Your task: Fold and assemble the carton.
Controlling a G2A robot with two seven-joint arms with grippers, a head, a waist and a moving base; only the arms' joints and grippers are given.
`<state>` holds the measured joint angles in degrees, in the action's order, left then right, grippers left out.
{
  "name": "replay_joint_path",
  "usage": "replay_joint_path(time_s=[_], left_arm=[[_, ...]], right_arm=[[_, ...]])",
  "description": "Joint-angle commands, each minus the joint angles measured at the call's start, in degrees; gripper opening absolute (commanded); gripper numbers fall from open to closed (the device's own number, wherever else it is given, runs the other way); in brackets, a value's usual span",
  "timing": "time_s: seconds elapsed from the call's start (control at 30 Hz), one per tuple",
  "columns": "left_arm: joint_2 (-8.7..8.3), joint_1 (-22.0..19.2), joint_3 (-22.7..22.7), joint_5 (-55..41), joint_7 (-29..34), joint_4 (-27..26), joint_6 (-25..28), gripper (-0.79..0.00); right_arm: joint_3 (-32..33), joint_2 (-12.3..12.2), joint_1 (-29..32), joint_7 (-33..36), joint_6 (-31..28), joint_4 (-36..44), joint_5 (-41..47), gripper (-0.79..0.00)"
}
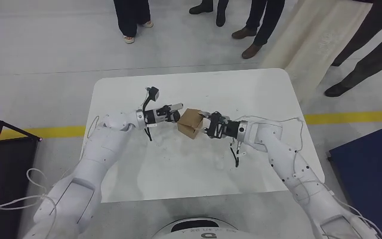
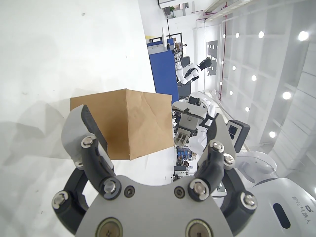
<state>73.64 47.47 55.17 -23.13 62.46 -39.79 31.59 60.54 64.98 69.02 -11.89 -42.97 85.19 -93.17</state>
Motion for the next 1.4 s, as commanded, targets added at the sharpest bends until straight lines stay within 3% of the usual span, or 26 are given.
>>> replay_joint_path(time_s=[0.0,0.27,0.5,1.0,1.37], left_arm=[[-0.02,0.04,0.05,0.1,0.07,-0.2,-0.19,0.0],[-0.01,0.66,0.53,-0.81,-0.22,-0.76,-0.45,-0.009],[-0.09,1.4,1.27,-2.0,-0.35,-1.32,-0.34,-0.043],[-0.03,2.32,1.39,-1.95,0.17,-1.81,-0.36,-0.034],[0.09,2.85,1.17,-1.45,0.22,-2.41,-0.13,-0.037]], right_arm=[[-0.36,0.1,-0.46,-0.49,0.7,-0.7,-0.08,-0.397],[-0.65,0.49,-0.71,-3.53,4.07,-2.94,2.62,-0.403],[1.8,-0.21,2.81,-7.72,3.01,-2.37,5.85,-0.394],[1.05,-0.03,5.42,-6.12,4.3,-3.67,10.3,-0.382],[-1.8,0.88,3.52,-6.32,5.03,-5.46,12.0,-0.305]])
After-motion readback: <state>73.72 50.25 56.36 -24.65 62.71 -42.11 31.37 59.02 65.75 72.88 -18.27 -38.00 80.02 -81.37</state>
